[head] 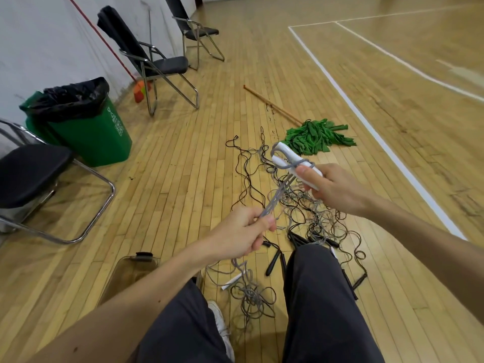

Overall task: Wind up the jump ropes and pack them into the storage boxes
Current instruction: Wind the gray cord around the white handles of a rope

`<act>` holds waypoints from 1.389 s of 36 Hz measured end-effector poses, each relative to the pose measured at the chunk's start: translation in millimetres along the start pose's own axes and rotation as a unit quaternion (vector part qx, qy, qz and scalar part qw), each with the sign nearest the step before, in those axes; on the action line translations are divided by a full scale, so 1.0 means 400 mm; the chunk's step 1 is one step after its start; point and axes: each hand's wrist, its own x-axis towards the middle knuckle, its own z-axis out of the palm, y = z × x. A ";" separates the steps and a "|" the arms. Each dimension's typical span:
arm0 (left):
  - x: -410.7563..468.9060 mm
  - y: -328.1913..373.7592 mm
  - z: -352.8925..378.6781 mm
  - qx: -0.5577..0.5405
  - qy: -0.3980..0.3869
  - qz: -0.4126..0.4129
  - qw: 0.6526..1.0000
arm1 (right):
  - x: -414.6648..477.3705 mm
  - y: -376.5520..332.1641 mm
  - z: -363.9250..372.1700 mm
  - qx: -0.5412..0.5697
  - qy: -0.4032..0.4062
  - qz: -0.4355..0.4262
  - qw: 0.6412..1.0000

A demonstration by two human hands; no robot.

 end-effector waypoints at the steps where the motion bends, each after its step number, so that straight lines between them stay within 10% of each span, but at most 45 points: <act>1: -0.002 0.000 -0.001 0.017 -0.005 -0.011 1.000 | 0.004 0.008 -0.002 -0.015 0.005 0.004 1.000; 7: -0.023 0.010 -0.028 0.092 -0.021 -0.056 0.994 | 0.013 0.062 0.003 -0.096 -0.006 0.042 0.994; 15: -0.032 0.060 -0.055 0.344 0.081 0.048 0.934 | 0.029 0.075 0.056 -0.148 -0.057 0.067 0.985; 30: -0.042 0.100 -0.135 0.499 0.115 0.176 0.841 | 0.002 0.015 0.131 -0.200 -0.236 0.043 0.950; 50: -0.024 0.098 -0.190 0.322 0.094 0.212 0.918 | -0.119 -0.157 0.148 -0.212 -0.407 -0.048 0.887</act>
